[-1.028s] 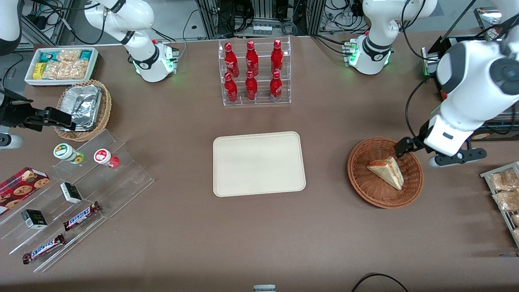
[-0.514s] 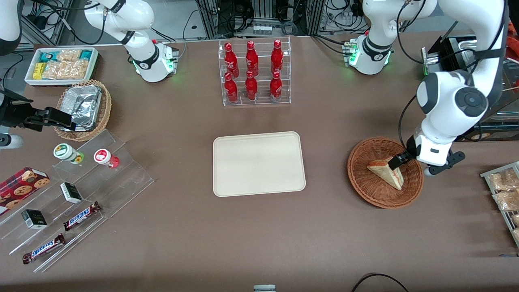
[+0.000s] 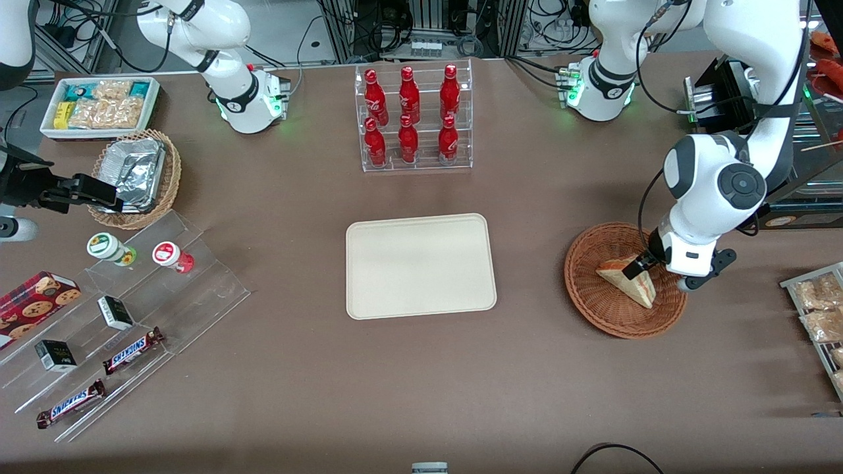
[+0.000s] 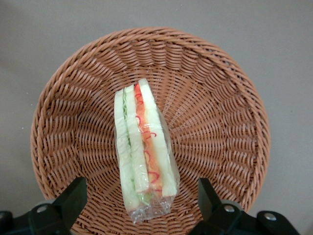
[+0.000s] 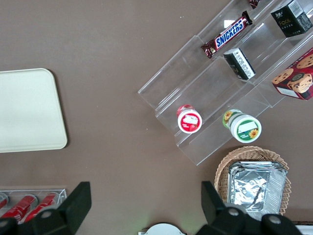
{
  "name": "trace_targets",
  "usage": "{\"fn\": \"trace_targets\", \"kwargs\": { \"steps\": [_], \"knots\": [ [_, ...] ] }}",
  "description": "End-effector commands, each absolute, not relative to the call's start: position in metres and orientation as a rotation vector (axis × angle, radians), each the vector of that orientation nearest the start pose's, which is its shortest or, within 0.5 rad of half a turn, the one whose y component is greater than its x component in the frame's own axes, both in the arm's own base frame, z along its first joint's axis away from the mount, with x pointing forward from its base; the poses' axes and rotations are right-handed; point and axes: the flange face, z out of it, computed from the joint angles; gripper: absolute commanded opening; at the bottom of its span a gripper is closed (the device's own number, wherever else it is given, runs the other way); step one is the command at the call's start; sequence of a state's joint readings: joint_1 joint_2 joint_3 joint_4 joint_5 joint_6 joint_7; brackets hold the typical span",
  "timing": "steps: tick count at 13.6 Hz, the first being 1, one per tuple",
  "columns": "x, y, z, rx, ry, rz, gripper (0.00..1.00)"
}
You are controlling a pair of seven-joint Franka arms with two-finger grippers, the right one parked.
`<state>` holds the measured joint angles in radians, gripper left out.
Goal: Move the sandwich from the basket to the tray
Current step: 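Close the left gripper on the wrapped sandwich standing on its edge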
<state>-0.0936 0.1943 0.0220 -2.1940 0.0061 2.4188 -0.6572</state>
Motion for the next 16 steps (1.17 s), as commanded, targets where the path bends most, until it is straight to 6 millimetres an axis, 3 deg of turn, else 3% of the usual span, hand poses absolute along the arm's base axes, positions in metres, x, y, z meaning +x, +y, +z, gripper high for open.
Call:
{"fn": "trace_targets", "kwargs": {
  "steps": [1, 8, 9, 11, 13, 14, 16],
  "knots": [
    [0.557, -0.037, 0.292, -2.992, -0.956, -0.070, 1.00],
    [0.562, -0.038, 0.239, -2.983, -0.988, -0.075, 0.98],
    [0.562, -0.038, 0.240, -2.982, -0.997, -0.079, 0.87],
    [0.562, -0.040, 0.242, -2.971, -1.030, -0.082, 0.38],
    [0.564, -0.040, 0.249, -2.975, -1.024, -0.091, 0.09],
    [0.564, -0.040, 0.259, -2.977, -1.022, -0.095, 0.04],
    [0.570, -0.044, 0.294, -2.973, -0.976, -0.073, 0.05]
  ]
}}
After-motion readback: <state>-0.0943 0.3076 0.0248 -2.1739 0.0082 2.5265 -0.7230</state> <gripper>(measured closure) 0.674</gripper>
